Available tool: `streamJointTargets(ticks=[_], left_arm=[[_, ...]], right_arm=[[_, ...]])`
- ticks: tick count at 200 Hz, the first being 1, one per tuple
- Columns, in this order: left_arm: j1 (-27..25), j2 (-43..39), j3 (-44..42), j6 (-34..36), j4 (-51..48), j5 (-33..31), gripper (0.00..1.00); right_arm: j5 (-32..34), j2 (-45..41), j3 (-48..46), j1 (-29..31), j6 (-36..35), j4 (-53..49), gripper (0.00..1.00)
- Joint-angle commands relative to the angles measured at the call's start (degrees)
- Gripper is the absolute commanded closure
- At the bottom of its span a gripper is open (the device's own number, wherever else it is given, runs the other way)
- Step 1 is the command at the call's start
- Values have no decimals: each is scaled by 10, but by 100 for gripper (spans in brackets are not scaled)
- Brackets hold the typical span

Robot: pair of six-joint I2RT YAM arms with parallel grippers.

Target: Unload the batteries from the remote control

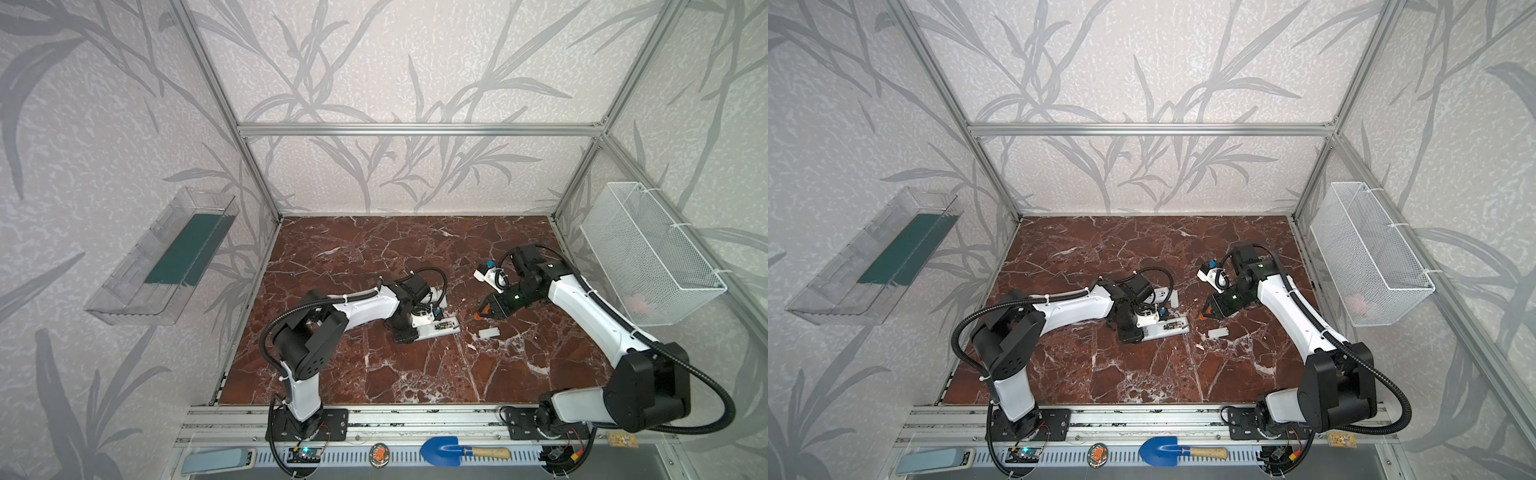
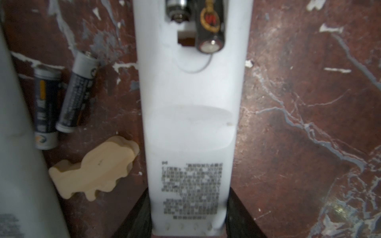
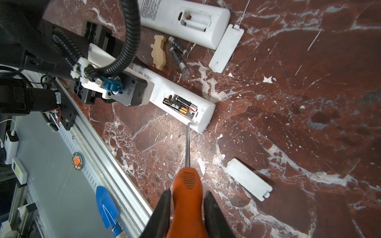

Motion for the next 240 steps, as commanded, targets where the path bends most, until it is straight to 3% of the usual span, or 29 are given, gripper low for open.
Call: streamJointTargets(ticks=[1, 91, 240], left_arm=[[5, 31, -7, 1, -42, 1, 100], [5, 27, -16, 1, -37, -5, 100], [5, 22, -21, 2, -36, -6, 100]], right_arm=[[-16, 5, -8, 2, -7, 8, 100], [-44, -11, 11, 4, 10, 16, 100], [-12, 39, -8, 5, -10, 30, 100]])
